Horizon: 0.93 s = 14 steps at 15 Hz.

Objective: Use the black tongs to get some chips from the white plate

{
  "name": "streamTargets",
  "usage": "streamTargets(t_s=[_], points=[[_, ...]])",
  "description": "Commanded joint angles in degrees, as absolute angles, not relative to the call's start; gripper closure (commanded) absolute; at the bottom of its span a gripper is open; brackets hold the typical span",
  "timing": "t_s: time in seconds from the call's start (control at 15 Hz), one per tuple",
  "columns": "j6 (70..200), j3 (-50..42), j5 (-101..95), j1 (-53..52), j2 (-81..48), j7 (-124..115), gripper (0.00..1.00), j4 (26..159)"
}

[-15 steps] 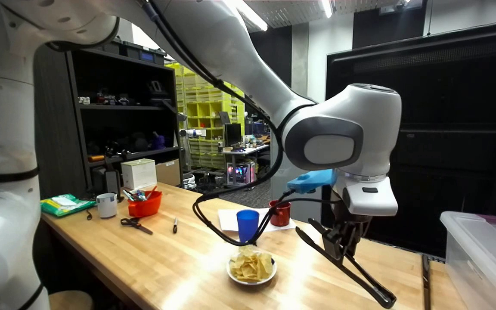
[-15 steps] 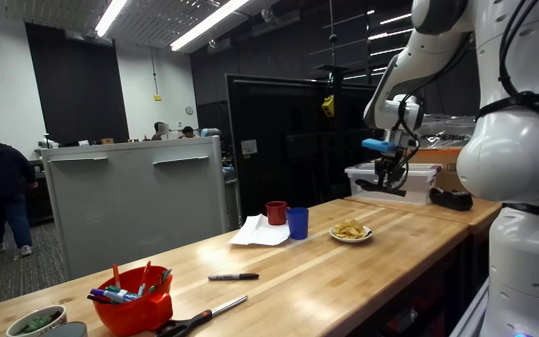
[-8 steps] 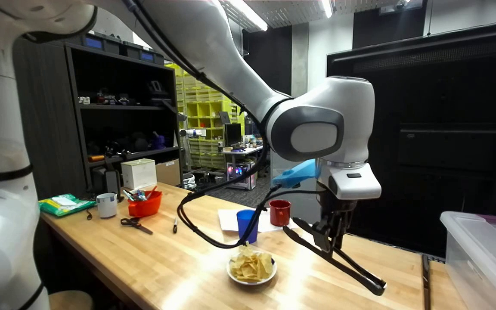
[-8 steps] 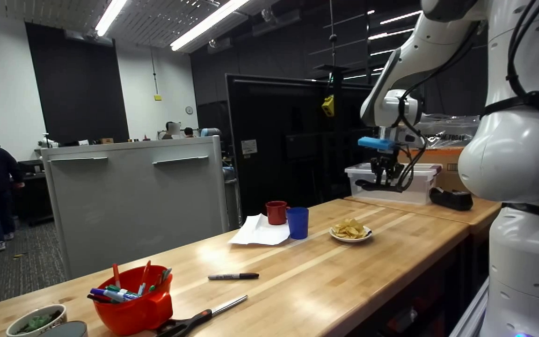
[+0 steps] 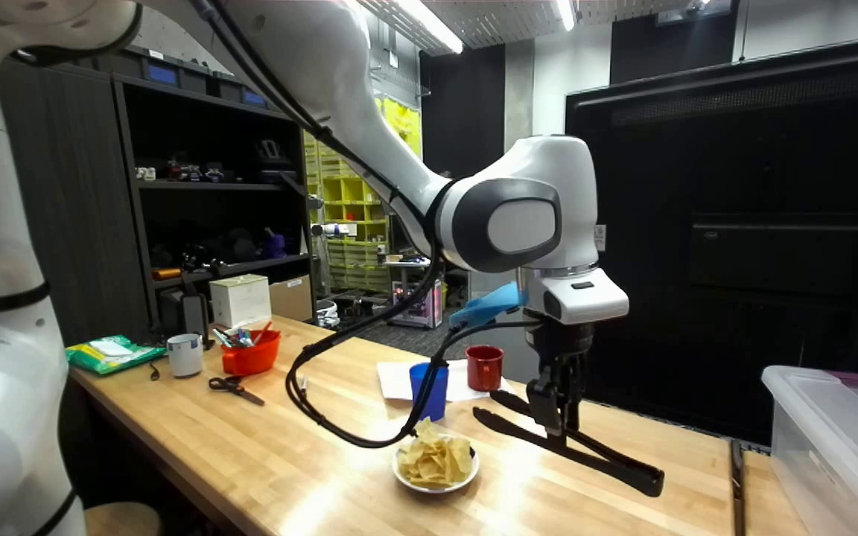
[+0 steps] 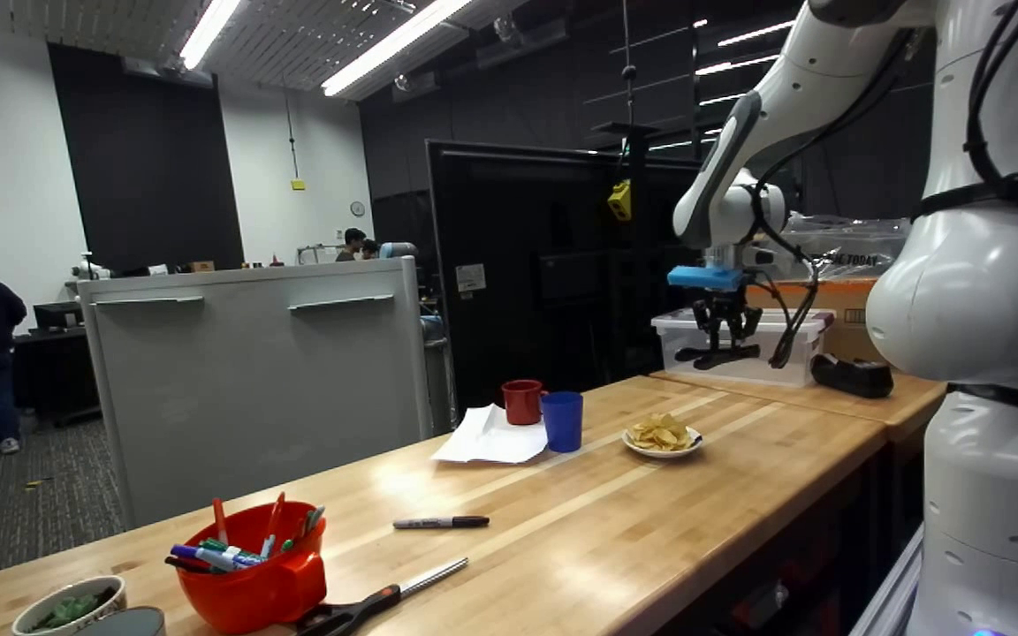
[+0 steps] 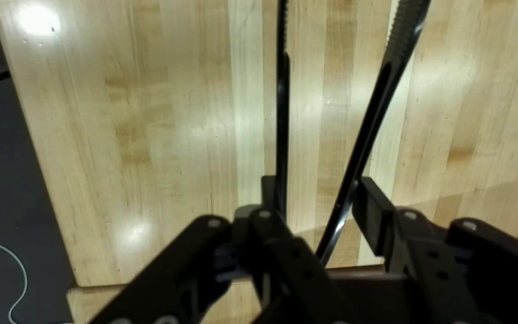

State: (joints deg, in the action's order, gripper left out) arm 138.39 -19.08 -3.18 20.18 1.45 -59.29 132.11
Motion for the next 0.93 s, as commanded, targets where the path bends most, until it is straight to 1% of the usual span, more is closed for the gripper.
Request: streamTargets(t_s=[0.0, 0.47, 0.87], points=[[139.7, -17.6, -9.2, 19.3, 5.2, -63.5, 0.55, 135.4], [140.0, -15.3, -11.5, 18.8, 5.2, -65.9, 0.53, 135.9], [140.7, -15.0, -12.5, 18.8, 3.2, -67.9, 0.55, 135.2]])
